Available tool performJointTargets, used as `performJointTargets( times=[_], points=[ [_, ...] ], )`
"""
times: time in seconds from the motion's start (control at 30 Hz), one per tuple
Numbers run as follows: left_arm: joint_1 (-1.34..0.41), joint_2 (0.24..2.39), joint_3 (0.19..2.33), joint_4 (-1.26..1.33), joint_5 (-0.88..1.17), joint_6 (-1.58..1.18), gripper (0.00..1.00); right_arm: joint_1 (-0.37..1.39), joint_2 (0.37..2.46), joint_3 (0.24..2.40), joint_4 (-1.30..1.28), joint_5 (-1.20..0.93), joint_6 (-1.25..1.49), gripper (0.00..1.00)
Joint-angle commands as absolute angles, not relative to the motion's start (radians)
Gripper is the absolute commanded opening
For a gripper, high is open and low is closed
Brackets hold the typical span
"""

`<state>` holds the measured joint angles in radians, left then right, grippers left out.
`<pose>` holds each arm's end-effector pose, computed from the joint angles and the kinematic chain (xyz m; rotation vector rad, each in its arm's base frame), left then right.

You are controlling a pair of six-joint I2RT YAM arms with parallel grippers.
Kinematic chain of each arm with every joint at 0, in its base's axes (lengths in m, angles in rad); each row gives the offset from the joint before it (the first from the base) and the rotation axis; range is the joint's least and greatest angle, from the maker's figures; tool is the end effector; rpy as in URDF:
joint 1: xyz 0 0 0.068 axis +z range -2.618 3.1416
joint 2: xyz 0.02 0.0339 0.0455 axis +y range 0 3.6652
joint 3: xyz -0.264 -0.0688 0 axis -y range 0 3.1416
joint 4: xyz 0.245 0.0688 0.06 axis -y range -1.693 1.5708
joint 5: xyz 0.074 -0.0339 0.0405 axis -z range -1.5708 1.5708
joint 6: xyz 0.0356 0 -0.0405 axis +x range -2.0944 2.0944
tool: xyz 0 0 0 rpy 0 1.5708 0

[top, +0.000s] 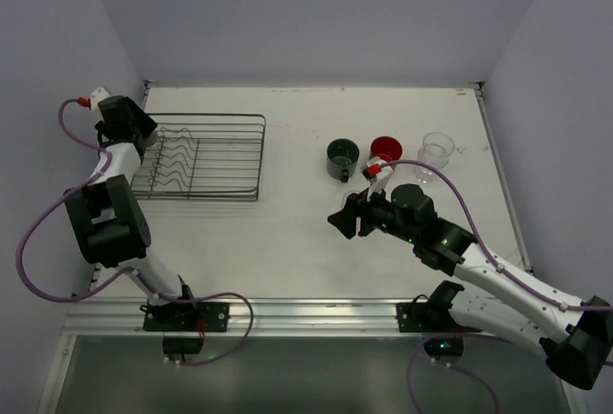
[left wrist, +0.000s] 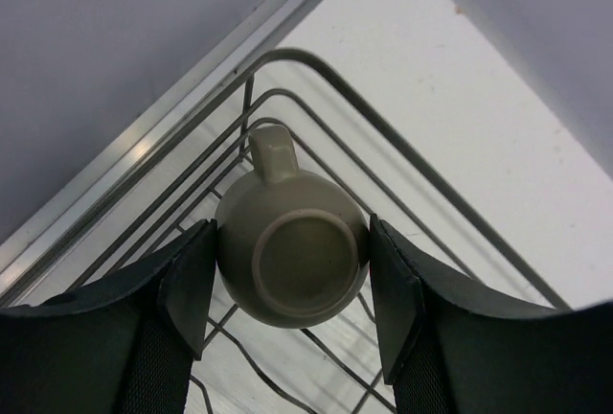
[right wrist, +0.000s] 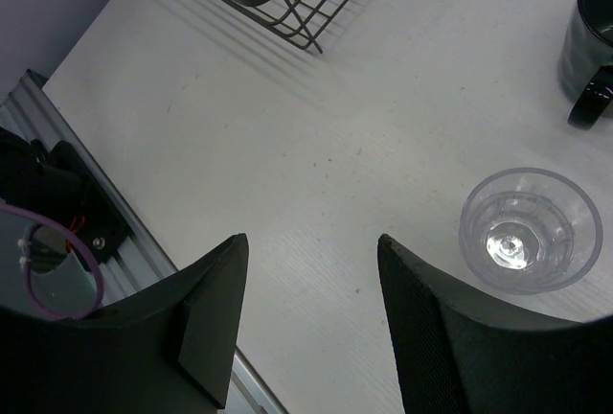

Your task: Unload the cups from the dish rack

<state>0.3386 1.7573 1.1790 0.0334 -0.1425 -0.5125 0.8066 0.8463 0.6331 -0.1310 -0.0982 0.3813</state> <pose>0.3759 0.1377 0.2326 -0.9475 1.8852 0.0468 0.1360 0.1469 0.2811 -0.4936 1.9558 0.8762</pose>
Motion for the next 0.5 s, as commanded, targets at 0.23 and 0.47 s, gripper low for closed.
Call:
performJointTargets(
  times=[0.23, 0.47],
  points=[
    [0.339, 1.485, 1.111, 0.060, -0.149, -0.575, 0.05, 0.810, 0.821, 0.664, -0.078, -0.118, 0.403, 0.59],
    [0.334, 1.326, 1.028, 0.055, -0.039, -0.672, 0.00, 0.810, 0.810, 0.653, 0.027, -0.201, 0.506, 0.59]
  ],
)
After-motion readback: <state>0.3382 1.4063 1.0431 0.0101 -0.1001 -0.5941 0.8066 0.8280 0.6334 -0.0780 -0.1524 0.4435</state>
